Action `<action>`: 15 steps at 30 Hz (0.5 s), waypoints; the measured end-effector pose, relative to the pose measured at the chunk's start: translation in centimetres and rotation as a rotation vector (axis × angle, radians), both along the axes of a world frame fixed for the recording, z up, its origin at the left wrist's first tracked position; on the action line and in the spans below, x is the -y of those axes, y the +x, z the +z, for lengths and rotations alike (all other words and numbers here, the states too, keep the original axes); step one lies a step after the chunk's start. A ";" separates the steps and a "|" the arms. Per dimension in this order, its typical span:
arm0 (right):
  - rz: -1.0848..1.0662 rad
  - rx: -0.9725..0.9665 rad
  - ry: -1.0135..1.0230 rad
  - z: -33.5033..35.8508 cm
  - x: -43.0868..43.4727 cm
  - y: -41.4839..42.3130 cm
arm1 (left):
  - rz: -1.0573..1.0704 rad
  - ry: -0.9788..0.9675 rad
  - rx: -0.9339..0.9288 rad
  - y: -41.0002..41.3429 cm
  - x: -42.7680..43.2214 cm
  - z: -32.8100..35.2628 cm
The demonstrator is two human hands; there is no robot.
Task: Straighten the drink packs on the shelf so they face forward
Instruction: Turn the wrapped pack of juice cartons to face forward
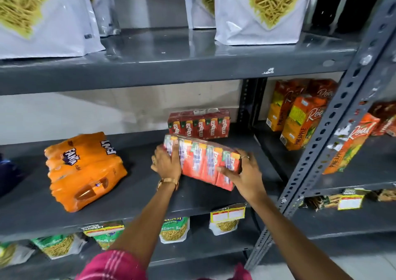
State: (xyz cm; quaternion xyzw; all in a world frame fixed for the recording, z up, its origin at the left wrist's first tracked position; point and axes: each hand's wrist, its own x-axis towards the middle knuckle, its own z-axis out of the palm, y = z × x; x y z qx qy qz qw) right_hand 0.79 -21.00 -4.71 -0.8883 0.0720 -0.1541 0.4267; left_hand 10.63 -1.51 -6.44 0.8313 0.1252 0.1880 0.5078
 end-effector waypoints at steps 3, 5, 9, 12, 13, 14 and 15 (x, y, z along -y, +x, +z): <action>0.043 0.156 0.089 -0.6 -0.1 -0.1 | -0.121 -0.178 0.072 -1.9 -0.7 -1.5; 0.055 0.121 0.226 -1.1 0.2 0.4 | -0.176 -0.240 0.040 -2.7 -1.1 -0.7; 0.206 -0.156 0.463 -2.0 0.5 1.4 | -0.200 -0.177 -0.296 -2.2 -3.2 3.1; 0.142 -0.158 0.478 -2.1 0.4 1.3 | -0.369 -0.023 -0.542 -1.0 -3.9 6.9; 0.131 -0.158 0.503 -1.9 0.1 1.0 | -0.431 0.004 -0.601 -0.4 -3.5 7.7; 0.114 -0.148 0.514 -1.9 -0.4 0.7 | -0.478 0.015 -0.661 0.2 -2.9 8.6; 0.070 -0.109 0.501 -1.8 -1.1 0.3 | -0.511 0.007 -0.709 1.1 -2.2 9.2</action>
